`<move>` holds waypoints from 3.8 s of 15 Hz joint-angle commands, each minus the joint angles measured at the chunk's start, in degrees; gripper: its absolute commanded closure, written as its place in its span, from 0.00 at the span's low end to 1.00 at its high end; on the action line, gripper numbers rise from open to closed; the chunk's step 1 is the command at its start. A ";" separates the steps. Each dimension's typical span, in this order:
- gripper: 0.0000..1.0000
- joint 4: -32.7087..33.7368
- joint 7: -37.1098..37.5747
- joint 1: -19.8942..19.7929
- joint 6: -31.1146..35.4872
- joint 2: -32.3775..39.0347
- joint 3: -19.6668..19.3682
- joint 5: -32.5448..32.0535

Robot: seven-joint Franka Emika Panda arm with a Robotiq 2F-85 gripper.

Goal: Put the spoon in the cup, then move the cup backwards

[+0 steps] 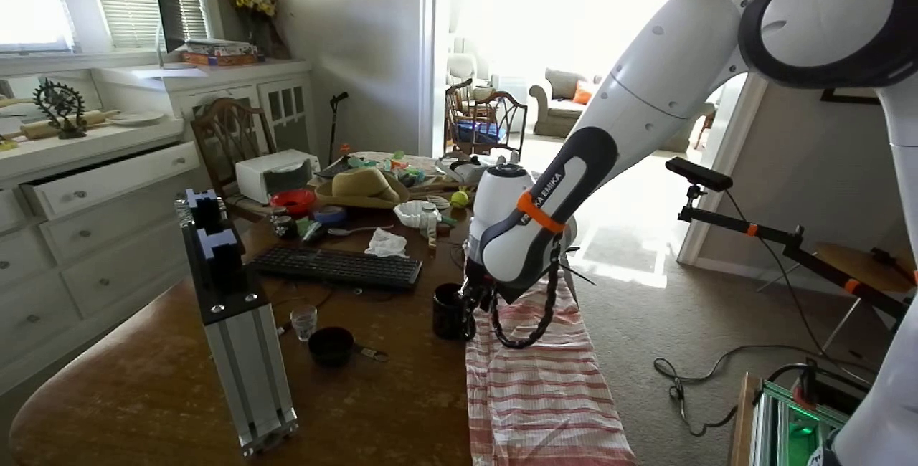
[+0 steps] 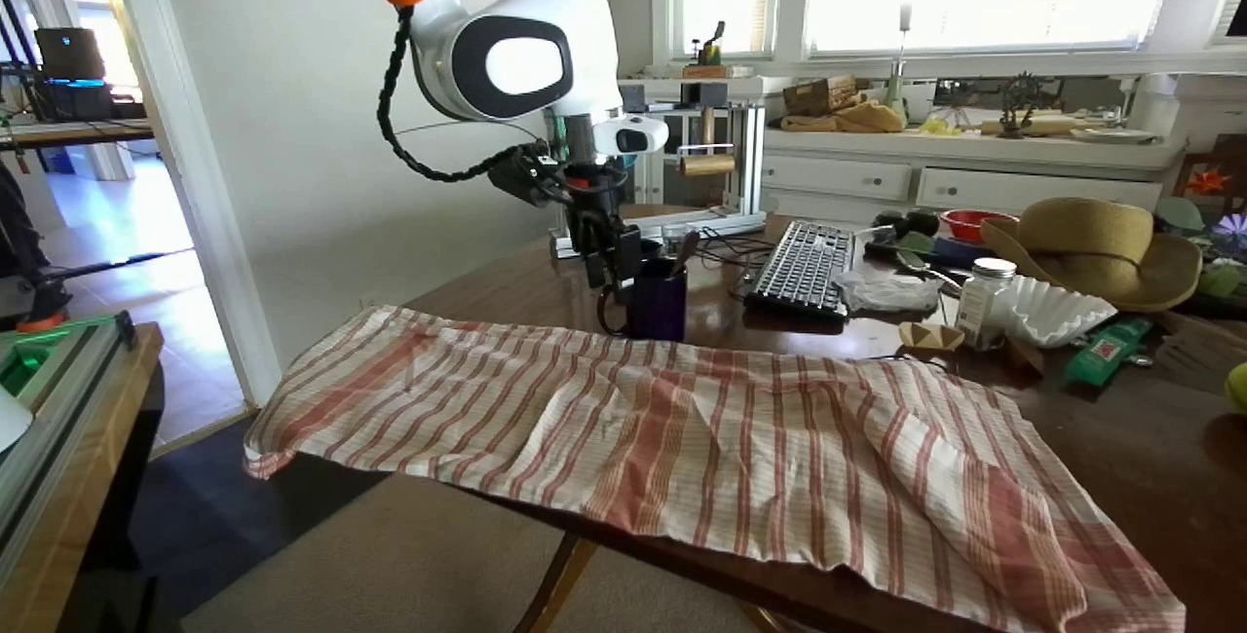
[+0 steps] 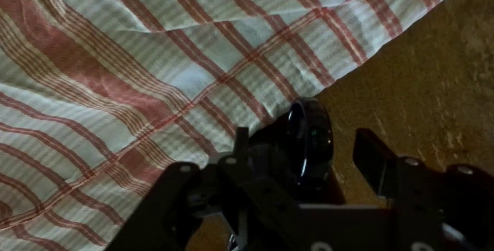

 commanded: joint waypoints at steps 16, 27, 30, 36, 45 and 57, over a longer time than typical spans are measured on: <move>0.59 4.38 0.38 1.43 4.89 5.25 -0.12 1.07; 0.95 3.86 0.40 4.11 5.11 3.80 -3.08 -1.38; 0.95 3.66 0.42 5.51 4.35 2.18 -4.36 -2.17; 0.95 8.17 -1.00 5.79 1.63 1.09 -3.13 -2.26; 0.95 28.23 -9.48 4.35 -12.50 6.26 3.26 -1.21; 0.95 29.94 -8.96 5.39 -13.18 7.34 2.84 -1.70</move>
